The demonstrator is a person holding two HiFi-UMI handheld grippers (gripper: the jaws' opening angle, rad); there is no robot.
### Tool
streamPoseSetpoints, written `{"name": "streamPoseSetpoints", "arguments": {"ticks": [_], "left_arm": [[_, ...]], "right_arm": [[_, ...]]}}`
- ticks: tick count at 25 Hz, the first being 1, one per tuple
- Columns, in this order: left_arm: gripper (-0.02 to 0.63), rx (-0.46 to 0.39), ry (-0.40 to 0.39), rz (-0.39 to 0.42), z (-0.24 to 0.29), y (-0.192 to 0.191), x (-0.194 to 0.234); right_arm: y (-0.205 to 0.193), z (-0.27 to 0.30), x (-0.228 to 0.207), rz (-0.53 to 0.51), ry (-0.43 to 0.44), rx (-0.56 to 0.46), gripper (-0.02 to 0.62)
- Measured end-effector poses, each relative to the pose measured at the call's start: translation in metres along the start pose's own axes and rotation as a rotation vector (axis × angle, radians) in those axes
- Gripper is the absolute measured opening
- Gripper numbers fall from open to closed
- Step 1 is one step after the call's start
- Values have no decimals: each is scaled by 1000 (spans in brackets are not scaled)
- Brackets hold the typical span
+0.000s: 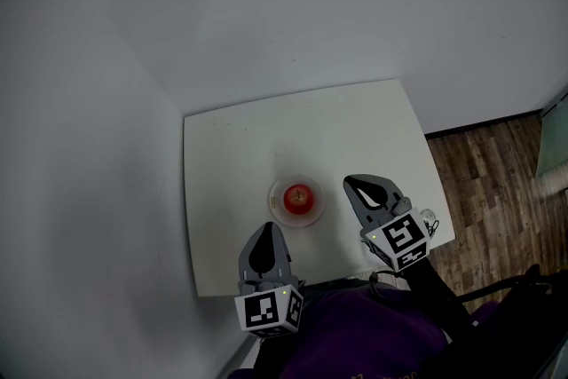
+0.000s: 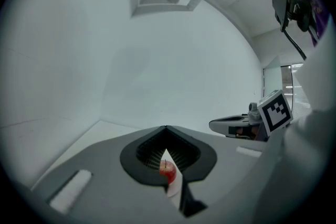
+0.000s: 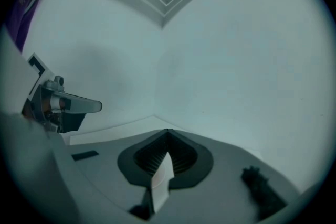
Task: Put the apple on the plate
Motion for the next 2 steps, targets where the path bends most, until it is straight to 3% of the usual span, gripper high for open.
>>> {"name": "streamPoseSetpoints", "arguments": {"ticks": [2], "left_arm": [[6,1,-1,1,0,0,0]], "right_arm": [[1,0,1,-3,4,-2,9]]}}
Point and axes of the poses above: the fingertips, and each gripper's own axes: z forward along the fingers, x to its left, y out of its top, the point moved 7 cm from there along -z, backward along the fingers, and after that the axes turned 1 degree about z, right-handed, at the moved point
